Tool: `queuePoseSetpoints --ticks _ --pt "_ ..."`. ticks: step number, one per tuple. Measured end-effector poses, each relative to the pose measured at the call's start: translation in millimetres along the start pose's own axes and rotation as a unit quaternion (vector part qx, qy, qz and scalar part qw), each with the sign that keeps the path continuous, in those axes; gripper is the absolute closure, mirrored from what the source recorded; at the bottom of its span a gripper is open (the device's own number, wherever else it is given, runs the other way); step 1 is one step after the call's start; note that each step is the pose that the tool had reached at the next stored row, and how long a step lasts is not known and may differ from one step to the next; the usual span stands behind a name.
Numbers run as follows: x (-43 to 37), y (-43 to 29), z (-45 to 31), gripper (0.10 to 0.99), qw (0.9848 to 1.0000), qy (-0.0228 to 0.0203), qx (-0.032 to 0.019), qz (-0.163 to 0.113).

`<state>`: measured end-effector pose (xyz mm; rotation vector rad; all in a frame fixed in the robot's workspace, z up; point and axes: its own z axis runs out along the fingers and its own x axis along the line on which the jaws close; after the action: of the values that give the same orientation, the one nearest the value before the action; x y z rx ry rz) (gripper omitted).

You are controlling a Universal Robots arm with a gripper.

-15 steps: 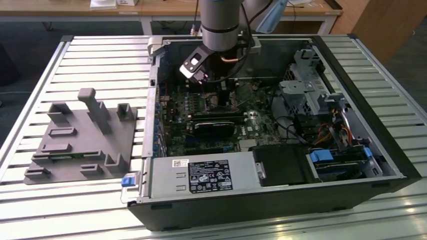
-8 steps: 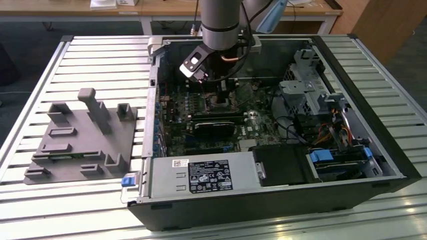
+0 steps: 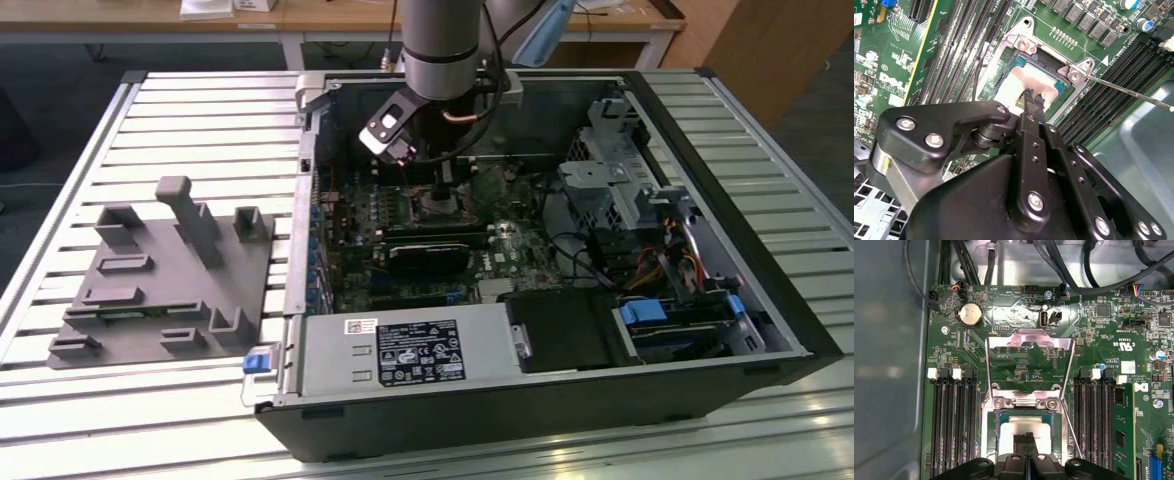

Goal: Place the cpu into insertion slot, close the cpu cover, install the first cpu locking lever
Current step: 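Place the cpu into insertion slot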

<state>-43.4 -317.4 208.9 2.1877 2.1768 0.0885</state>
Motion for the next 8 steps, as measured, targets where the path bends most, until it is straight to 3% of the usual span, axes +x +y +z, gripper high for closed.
queuePoseSetpoints --ticks 8 --pt "0.0 0.1 -1.7 0.980 1.0000 -0.0001 0.0001 0.000"
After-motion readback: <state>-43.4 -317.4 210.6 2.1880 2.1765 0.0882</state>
